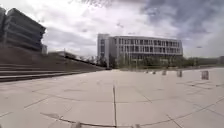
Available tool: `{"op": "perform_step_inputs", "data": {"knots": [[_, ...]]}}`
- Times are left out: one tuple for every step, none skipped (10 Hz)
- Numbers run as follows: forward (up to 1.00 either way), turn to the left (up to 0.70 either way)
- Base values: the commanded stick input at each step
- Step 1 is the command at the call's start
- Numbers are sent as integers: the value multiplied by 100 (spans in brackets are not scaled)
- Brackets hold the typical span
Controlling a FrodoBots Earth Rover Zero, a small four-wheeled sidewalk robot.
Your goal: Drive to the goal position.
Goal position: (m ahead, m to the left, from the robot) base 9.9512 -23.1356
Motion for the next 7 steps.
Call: {"op": "perform_step_inputs", "data": {"knots": [[70,0],[70,0],[70,0],[70,0],[70,0],[70,0],[70,0]]}}
